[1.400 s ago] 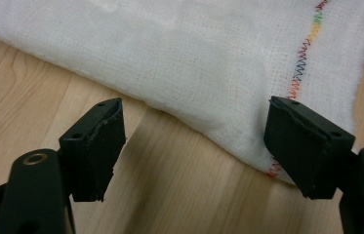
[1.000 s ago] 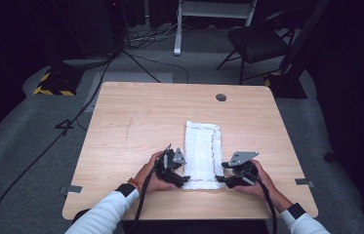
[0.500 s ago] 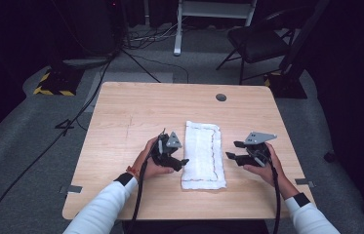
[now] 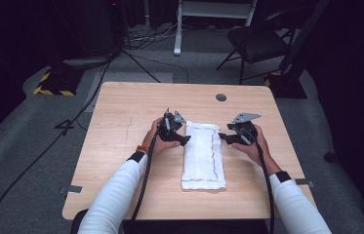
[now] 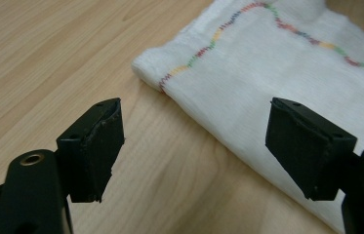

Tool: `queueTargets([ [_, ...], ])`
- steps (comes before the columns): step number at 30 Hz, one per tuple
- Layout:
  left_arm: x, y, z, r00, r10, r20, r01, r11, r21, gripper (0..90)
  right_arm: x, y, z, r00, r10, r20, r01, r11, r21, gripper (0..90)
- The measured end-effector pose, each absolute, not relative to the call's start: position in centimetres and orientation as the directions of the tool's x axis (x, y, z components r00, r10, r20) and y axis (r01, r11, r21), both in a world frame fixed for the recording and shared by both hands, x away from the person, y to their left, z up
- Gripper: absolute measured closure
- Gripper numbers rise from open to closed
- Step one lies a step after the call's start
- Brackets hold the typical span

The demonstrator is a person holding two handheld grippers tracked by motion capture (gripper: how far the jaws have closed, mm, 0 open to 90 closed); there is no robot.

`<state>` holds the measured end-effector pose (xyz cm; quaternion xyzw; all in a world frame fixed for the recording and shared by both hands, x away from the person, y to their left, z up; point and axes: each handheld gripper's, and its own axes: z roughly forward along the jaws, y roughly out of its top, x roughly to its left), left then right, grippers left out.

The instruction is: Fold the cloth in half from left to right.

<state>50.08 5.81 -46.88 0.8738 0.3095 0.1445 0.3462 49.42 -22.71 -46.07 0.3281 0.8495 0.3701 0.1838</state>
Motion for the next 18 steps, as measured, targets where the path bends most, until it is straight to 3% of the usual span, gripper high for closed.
queueTargets([
  [18, 54.5, 4.9, -49.2, 0.710, 0.703, -0.045, 0.531, -0.494, 0.688, 20.3, 54.3, -20.7, -48.5, -0.656, 0.755, -0.013, 0.524, 0.467, 0.712, 42.3],
])
